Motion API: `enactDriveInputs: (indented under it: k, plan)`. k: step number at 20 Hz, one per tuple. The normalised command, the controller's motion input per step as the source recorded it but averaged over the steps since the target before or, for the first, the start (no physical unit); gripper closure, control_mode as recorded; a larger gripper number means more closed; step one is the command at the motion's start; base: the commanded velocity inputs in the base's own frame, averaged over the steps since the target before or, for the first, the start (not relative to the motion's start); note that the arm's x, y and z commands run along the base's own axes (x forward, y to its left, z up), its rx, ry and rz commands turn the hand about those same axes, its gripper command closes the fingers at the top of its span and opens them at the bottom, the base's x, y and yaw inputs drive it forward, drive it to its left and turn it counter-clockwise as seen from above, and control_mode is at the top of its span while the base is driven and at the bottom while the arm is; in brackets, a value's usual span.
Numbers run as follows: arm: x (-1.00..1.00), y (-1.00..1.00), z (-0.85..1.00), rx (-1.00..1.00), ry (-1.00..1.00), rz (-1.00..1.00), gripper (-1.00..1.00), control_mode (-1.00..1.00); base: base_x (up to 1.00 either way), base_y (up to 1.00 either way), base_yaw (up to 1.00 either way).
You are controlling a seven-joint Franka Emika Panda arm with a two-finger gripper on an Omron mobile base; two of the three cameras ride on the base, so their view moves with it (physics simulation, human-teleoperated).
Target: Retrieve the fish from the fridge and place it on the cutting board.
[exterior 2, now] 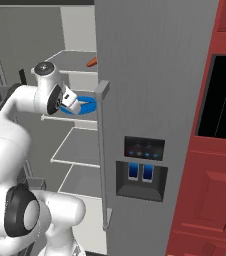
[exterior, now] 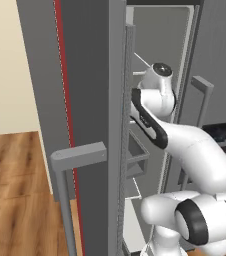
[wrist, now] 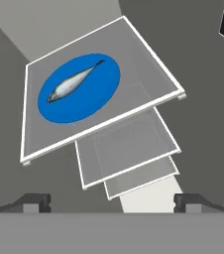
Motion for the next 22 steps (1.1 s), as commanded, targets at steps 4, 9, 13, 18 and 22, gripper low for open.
enactDriveInputs:
  k: [4,9,13,18,22]
  plan:
    - [0.38,0.16,-0.06,-0.04,0.04,-0.05,-1.00,-1.00,0.00,0.00,0.00]
    - [0.52,0.03,-0.06,0.00,0.00,-0.02,-1.00,-1.00,0.00,0.00,0.00]
    - [0.52,0.00,-0.09,-0.01,0.00,0.00,-1.00,-1.00,0.00,0.00,0.00]
    - [0.50,0.00,-0.24,0.00,0.00,0.00,-1.00,-1.00,0.00,0.00,0.00]
    - [0.44,0.01,-0.26,0.00,0.00,0.00,-1.00,-1.00,0.00,0.00,0.00]
